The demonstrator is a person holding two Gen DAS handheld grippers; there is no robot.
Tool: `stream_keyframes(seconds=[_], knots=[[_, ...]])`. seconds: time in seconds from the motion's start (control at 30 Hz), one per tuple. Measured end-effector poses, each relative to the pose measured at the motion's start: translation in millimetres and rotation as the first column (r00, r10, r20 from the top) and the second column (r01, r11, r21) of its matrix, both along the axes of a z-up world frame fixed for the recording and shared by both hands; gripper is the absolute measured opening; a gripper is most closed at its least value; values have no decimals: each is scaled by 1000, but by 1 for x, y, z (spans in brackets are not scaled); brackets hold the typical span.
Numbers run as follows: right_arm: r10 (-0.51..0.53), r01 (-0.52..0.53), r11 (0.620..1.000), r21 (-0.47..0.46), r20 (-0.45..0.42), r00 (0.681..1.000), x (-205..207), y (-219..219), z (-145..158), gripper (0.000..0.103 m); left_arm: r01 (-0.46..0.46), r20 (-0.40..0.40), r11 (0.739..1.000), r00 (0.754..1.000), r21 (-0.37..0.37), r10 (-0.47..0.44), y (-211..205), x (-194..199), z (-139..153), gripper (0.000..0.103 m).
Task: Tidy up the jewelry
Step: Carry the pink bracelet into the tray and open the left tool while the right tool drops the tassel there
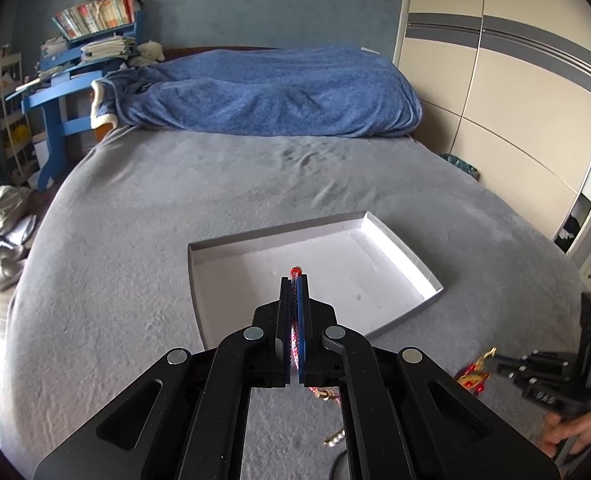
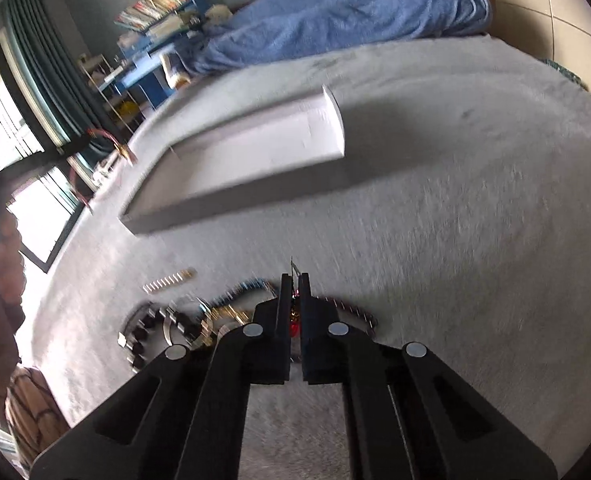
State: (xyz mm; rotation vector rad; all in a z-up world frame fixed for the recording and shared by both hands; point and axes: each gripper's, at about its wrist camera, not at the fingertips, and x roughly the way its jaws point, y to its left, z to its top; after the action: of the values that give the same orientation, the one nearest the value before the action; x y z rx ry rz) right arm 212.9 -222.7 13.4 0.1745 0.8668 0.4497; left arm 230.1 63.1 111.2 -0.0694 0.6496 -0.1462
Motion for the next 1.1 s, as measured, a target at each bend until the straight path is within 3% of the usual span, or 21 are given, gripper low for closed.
stream_keyframes(seconds=[0.3, 0.53, 0.8, 1.1], knots=[[15, -27, 997, 77, 146, 989, 20, 5, 71, 3, -3, 16, 1000, 1000, 6, 3, 1, 5, 10, 3], [24, -40, 996, 76, 206, 978, 56, 17, 101, 3, -9, 9, 1000, 1000, 6, 9, 5, 15, 10, 3], [28, -37, 998, 53, 156, 987, 112, 41, 81, 3, -18, -19, 1000, 1000, 9, 19, 3, 43, -7, 3], [3, -3, 1000, -10, 12, 1000, 157, 52, 14, 3, -57, -129, 996, 989, 70, 66, 3, 74, -64, 3]])
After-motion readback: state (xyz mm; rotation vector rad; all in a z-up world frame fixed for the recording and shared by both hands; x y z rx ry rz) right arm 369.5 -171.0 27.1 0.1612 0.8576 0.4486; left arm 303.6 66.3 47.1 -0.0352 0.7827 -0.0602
